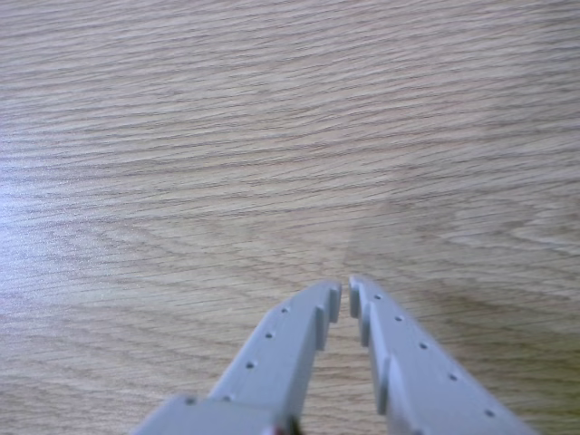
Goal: Grasp a peg and put it in the crate.
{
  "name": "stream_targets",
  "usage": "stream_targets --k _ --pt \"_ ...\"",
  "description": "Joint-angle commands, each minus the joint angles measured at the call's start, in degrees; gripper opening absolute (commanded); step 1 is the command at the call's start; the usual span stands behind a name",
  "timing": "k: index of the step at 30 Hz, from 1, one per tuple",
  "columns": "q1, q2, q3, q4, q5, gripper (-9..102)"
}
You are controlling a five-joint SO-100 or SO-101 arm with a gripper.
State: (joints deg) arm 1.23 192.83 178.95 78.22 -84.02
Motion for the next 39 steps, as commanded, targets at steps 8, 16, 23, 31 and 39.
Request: stream_targets --k 8,16,23,31,39 --pt "0.0 1.67 1.23 0.09 0.18 -1" --pt "-0.44 1.32 1.05 0.18 0.18 -1" --pt "-6.68 -14.77 -18.19 3.96 0.62 -1" --pt "-21.71 -50.54 -52.47 19.16 25.75 -1" --pt "-38.5 -85.96 -95.63 20.83 66.62 0"
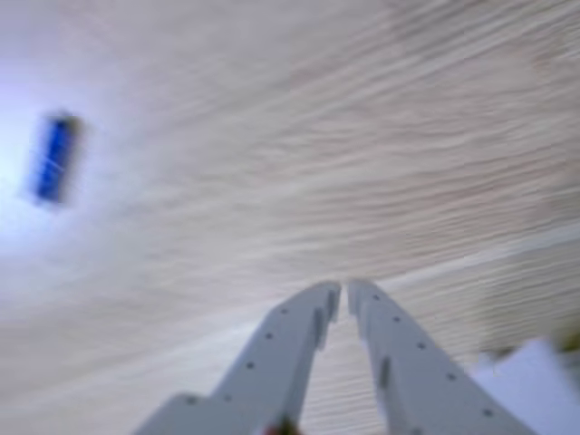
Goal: Grasp a peg and put it in the crate.
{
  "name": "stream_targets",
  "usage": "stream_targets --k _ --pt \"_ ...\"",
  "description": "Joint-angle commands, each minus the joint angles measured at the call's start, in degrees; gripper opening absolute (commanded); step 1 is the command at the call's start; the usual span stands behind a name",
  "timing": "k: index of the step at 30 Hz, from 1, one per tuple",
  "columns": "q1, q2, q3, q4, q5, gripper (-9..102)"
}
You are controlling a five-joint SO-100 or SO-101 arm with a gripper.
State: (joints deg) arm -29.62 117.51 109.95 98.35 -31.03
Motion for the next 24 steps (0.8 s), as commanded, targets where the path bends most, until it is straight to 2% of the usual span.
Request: stream_targets --k 1,5,8,12,18,24 --pt "-9.93 -15.03 -31.11 0.35 17.75 0" --pt "-16.52 -30.94 -45.0 -0.09 28.83 0" --pt "-18.54 -40.52 -50.98 -0.88 29.79 0" --pt "-19.07 -48.6 -54.67 -6.15 29.79 0" --pt "-15.21 -52.91 -55.28 -14.33 29.79 0" --pt "-10.28 -53.53 -55.11 -13.45 29.71 1"
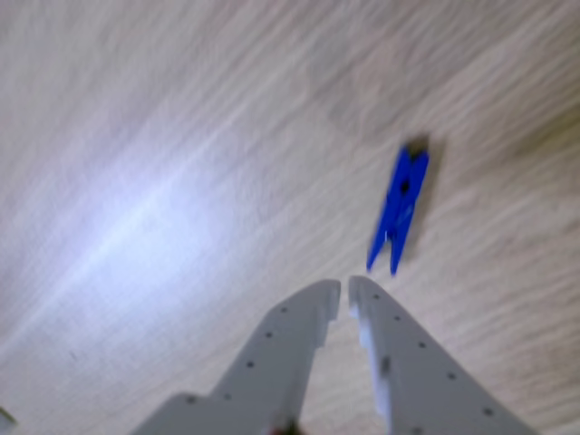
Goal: Grasp a peg and put it in the crate.
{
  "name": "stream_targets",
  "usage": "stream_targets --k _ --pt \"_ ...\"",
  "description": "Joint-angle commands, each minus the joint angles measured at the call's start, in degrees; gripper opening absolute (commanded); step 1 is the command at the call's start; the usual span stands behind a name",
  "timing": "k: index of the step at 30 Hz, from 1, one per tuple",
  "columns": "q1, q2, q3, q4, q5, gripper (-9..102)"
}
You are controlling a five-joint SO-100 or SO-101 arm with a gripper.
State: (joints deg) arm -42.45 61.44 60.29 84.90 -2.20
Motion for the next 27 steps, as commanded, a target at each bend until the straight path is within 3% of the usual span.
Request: stream_targets --k 1,8,27 --pt "2.72 2.55 -5.45 0.53 0.88 3" --pt "2.9 3.16 -0.7 3.34 1.93 20" --pt "1.85 1.67 6.33 -1.58 1.23 17"
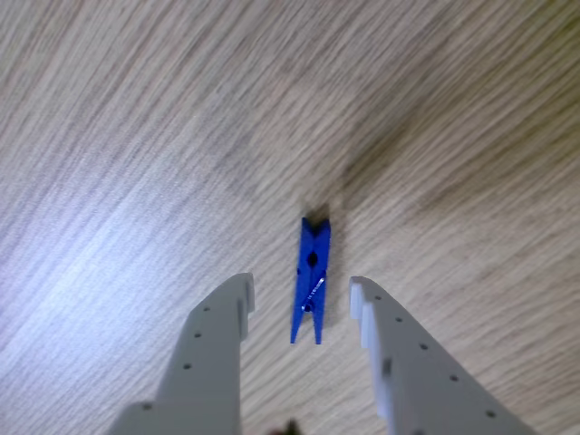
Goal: Grasp a peg and put it in the crate.
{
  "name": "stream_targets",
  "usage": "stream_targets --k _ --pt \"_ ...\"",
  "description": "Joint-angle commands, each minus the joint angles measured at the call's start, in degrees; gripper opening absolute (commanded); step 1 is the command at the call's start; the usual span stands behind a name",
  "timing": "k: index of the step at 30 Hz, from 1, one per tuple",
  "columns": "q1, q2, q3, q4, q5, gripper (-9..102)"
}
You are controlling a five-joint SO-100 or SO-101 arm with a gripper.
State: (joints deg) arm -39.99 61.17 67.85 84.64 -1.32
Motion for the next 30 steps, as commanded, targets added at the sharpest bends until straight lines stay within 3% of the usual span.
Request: stream_targets --k 1,12,14,18,22,25,30 --pt "-0.97 0.97 -1.32 -1.41 0.18 17" --pt "-4.04 -3.78 -1.32 -1.49 0.44 16" --pt "-4.22 -3.96 -1.32 -1.58 0.26 13" --pt "-4.13 -3.52 -1.14 -1.76 0.18 -4" --pt "-3.34 1.58 2.64 -2.2 -1.32 1" --pt "-2.02 12.92 11.6 -4.66 -9.32 -1" --pt "5.36 37.44 34.28 -16.26 -30.32 -1"
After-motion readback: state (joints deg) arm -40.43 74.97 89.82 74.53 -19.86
